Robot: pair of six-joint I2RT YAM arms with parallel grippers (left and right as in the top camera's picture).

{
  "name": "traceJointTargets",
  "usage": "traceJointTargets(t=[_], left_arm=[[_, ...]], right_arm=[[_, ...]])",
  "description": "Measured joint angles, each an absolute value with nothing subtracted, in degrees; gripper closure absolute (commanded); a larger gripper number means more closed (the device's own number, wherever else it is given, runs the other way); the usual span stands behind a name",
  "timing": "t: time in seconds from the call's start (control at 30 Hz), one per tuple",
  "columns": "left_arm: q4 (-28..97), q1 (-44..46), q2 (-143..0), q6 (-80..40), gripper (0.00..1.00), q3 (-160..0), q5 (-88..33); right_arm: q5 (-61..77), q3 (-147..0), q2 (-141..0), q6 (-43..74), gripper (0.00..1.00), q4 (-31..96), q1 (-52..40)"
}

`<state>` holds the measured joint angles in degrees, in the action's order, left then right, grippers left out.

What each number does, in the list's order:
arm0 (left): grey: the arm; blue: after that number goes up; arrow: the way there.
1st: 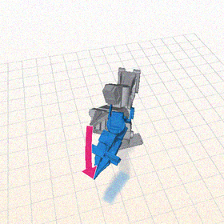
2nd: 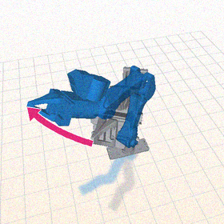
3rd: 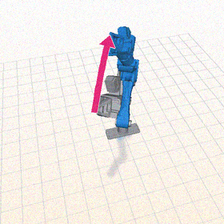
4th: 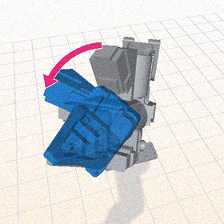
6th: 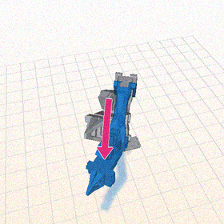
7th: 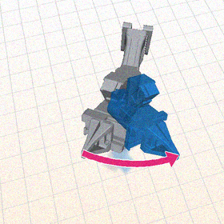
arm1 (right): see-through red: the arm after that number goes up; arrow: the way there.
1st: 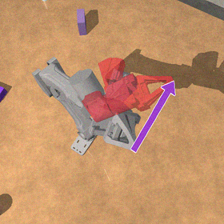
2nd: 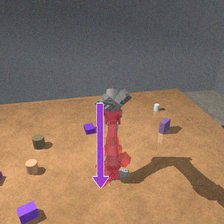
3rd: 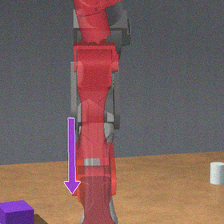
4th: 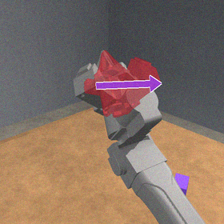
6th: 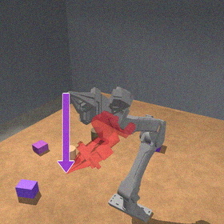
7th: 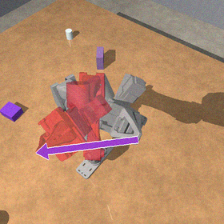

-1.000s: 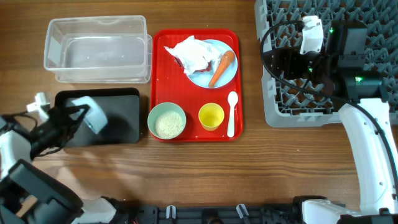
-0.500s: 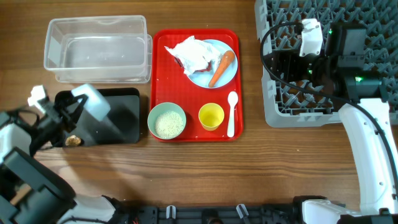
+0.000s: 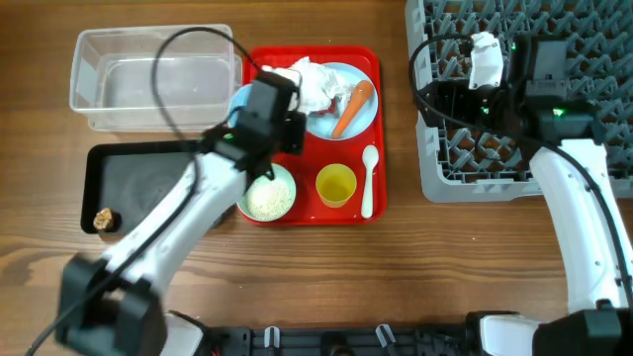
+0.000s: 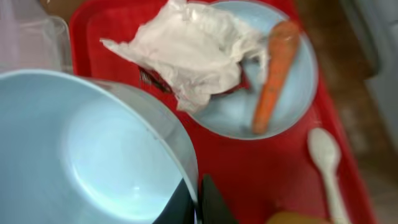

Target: Sort waste into correct bins and load items into the dishwasher rack

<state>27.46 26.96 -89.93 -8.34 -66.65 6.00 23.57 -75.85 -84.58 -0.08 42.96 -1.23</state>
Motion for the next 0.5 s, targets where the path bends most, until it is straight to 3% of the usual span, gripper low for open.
traceJointTargets(t=[0.17, 0.27, 0.3, 0.37, 0.4, 0.5], left_arm=[[23.66, 28.14, -101.73, -8.51, 0.96, -66.65, 11.16], [23.68, 28.36, -104.90, -8.51, 0.90, -66.65, 11.03], [23.68, 28.47, -105.34, -8.51, 0.80, -66.65, 10.70], [23.64, 28.58, -105.45, -8.82, 0.47, -66.65, 10.41], [23.55, 28.73, -105.45, -8.95, 0.37, -66.65, 10.44], [25.76, 28.82, -105.41, -9.52, 0.28, -67.00, 10.22]], right_arm=[[23.57, -75.85, -86.24, -0.08, 0.10, 43.31, -1.23], [23.57, -75.85, -86.30, -0.08, 0.10, 43.31, -1.23], [23.57, -75.85, -86.30, -0.08, 0.10, 43.31, -1.23], [23.57, -75.85, -86.30, -0.08, 0.09, 43.31, -1.23], [23.57, -75.85, -86.30, -0.08, 0.09, 43.31, -1.23], [23.57, -75.85, -86.30, -0.08, 0.09, 43.31, -1.23]])
